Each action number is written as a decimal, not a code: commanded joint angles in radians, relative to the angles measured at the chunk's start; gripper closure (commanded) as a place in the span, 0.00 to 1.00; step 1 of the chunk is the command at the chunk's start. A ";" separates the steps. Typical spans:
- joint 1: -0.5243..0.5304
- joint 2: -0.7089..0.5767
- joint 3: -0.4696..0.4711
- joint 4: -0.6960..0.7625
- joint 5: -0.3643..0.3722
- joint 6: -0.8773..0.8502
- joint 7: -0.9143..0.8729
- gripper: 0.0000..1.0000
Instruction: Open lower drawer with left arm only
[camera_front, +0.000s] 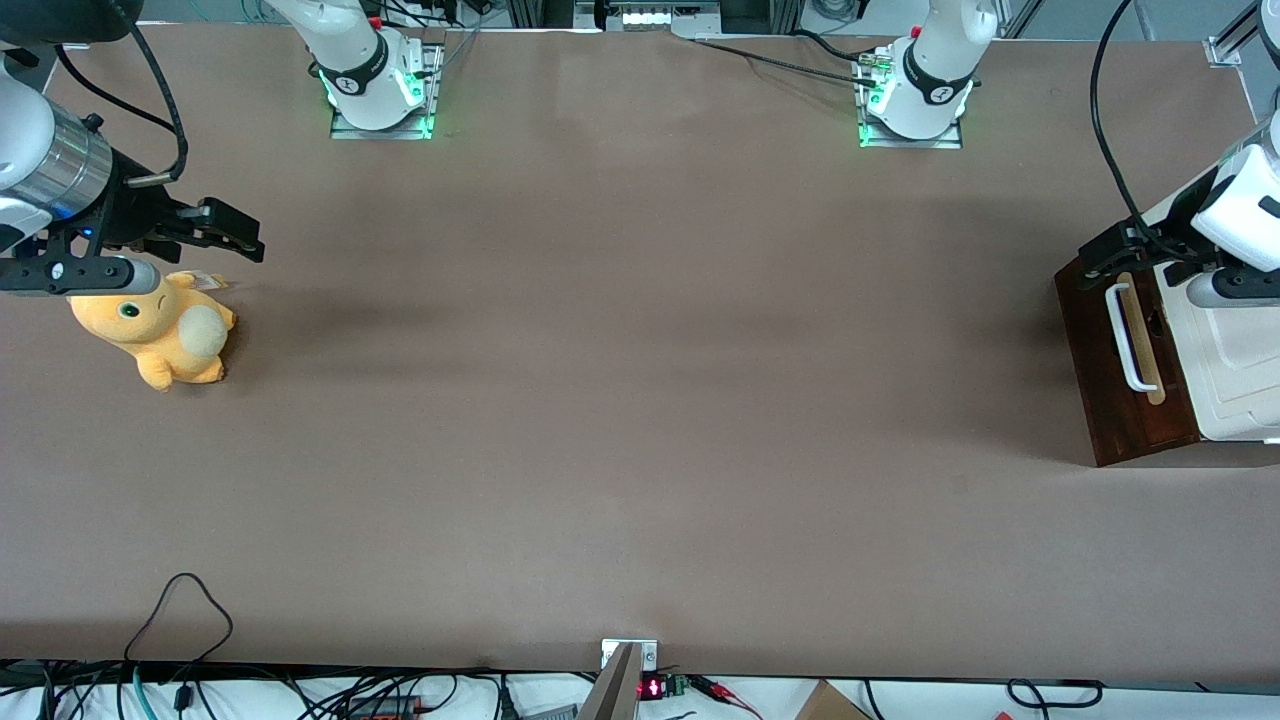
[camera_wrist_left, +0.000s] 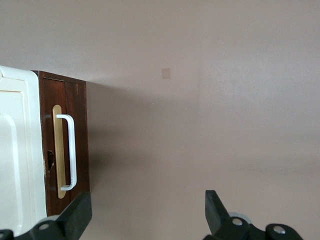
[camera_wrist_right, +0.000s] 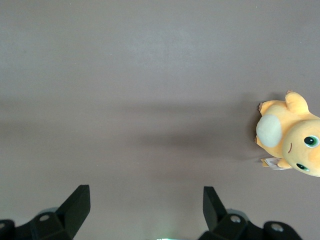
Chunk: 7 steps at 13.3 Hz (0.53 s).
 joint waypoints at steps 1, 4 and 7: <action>0.011 -0.001 -0.008 0.021 -0.027 -0.031 0.027 0.00; 0.011 0.000 -0.008 0.035 -0.027 -0.037 0.027 0.00; 0.011 0.002 -0.007 0.024 -0.036 -0.035 0.033 0.00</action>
